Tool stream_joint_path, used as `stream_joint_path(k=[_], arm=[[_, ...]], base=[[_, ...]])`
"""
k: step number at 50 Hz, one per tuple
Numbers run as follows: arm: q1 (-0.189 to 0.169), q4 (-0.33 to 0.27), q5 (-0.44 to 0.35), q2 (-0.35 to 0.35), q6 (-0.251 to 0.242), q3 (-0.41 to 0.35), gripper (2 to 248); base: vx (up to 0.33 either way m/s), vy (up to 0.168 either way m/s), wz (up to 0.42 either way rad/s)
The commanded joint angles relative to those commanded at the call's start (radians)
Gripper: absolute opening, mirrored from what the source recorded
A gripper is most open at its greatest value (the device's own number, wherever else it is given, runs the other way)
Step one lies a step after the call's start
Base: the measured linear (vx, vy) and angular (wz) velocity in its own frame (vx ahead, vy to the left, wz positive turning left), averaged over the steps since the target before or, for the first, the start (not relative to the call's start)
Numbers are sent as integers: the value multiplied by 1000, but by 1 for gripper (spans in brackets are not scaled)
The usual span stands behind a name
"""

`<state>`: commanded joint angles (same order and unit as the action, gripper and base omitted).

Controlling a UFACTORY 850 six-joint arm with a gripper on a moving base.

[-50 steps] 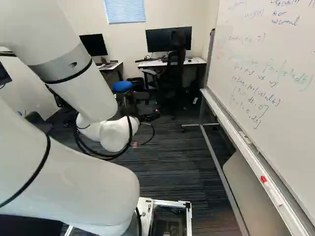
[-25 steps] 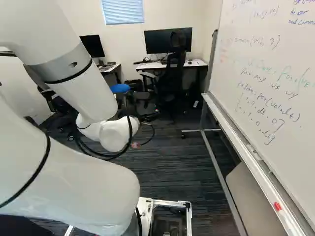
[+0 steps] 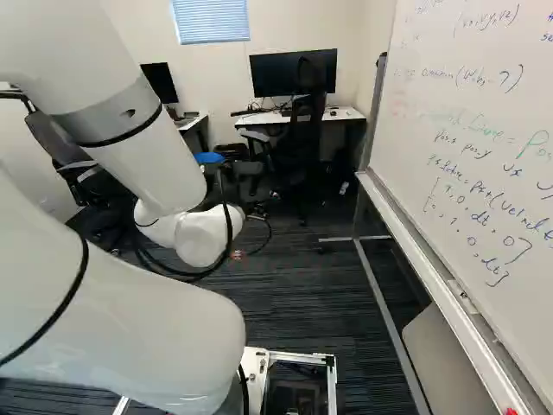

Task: Open the door and move inside

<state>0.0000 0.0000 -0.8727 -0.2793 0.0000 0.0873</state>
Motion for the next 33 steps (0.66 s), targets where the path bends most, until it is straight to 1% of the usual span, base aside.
stream_joint_path(k=[6,33], arm=[[0,0,0,0,0,0,247],[0,0,0,0,0,0,247]], base=[[75,-3,-12],[-5,0,1]])
